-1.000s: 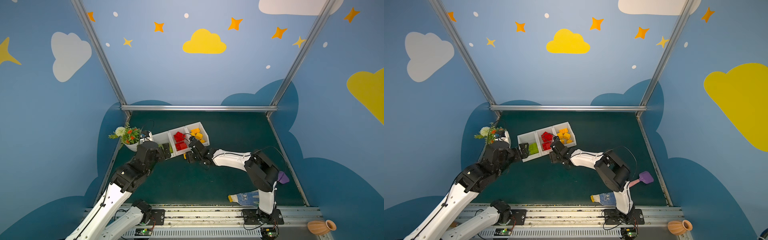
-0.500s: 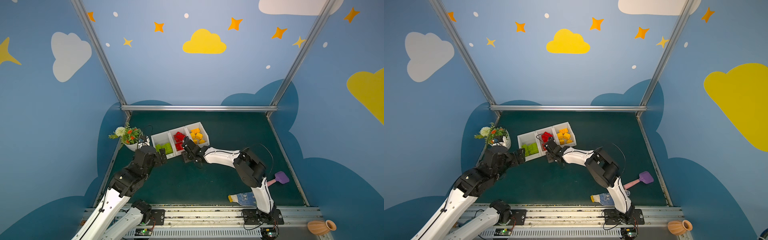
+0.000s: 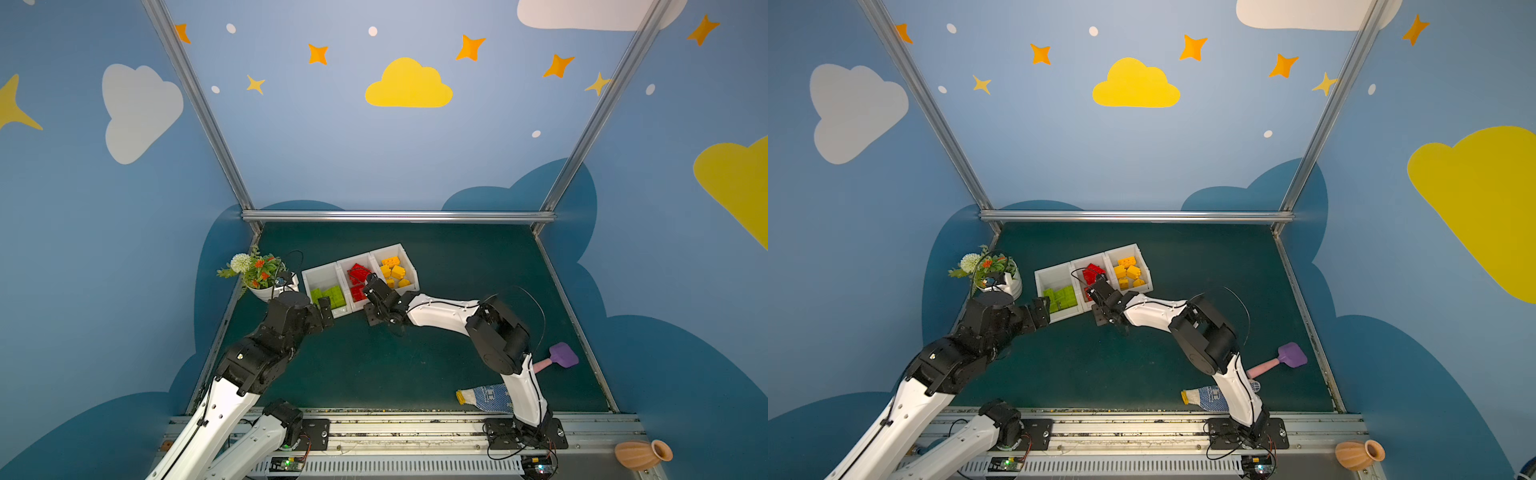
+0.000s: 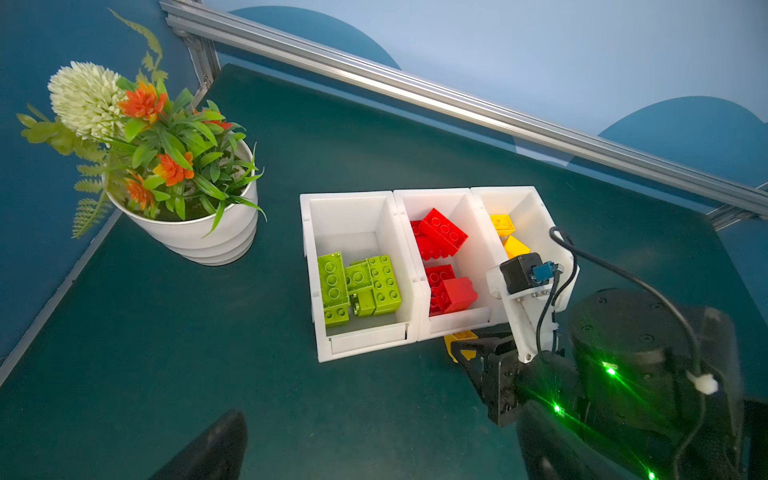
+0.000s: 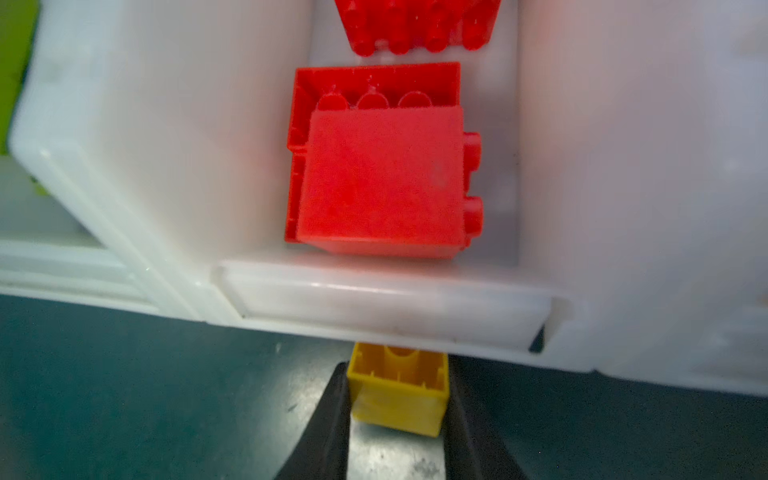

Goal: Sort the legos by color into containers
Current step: 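Grasp the yellow brick beside the bin with the right gripper and lift it, then drop the yellow brick into the yellow compartment with the right gripper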

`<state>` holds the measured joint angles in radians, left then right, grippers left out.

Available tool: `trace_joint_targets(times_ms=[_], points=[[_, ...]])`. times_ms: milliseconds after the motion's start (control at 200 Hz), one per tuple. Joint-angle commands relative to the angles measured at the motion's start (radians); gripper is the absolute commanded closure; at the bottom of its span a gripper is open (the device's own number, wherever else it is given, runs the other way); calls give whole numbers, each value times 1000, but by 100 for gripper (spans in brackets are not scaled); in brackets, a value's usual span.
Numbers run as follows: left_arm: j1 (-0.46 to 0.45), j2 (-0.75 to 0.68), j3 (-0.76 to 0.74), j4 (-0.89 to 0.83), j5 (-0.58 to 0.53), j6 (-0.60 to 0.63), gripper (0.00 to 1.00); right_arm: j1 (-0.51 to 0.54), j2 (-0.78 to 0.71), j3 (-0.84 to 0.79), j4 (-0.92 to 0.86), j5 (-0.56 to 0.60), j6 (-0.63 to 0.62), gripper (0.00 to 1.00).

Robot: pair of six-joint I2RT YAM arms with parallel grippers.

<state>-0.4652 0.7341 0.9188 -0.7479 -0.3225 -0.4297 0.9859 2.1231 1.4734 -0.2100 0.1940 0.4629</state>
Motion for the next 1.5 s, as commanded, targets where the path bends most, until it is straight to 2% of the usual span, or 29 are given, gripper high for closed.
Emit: trace_joint_targets(times_ms=[0, 265, 435, 636, 876, 1061, 1126, 1231, 1356, 1497], points=[[3, 6, -12, -1, 4, -1, 0, 7, -93, -41, -22, 3, -16, 82], [4, 13, -14, 1, 13, -1, 0, -19, -268, -114, -62, -41, -15, 81], [7, 16, -14, 2, 19, -1, 0, -111, -327, -103, -82, -123, -41, 79], [5, 14, -16, 2, 24, -2, 0, -224, -256, 21, -131, -210, -85, 77], [7, 16, -18, 4, 19, -1, 0, -291, -109, 175, -143, -244, -123, 74], [10, 28, -18, -1, 2, 0, 0, -324, 12, 339, -197, -305, -138, 52], [8, 32, -20, -3, -10, -1, 0, -331, 26, 375, -208, -324, -148, 43], [13, 43, -21, -7, -29, -1, 0, -341, 16, 396, -206, -341, -164, 34], [9, 63, -29, -1, -45, -8, 0, -351, -59, 340, -176, -335, -189, 24], [19, 118, -40, 30, -67, -6, 0, -365, -229, 126, -67, -301, -207, 15]])
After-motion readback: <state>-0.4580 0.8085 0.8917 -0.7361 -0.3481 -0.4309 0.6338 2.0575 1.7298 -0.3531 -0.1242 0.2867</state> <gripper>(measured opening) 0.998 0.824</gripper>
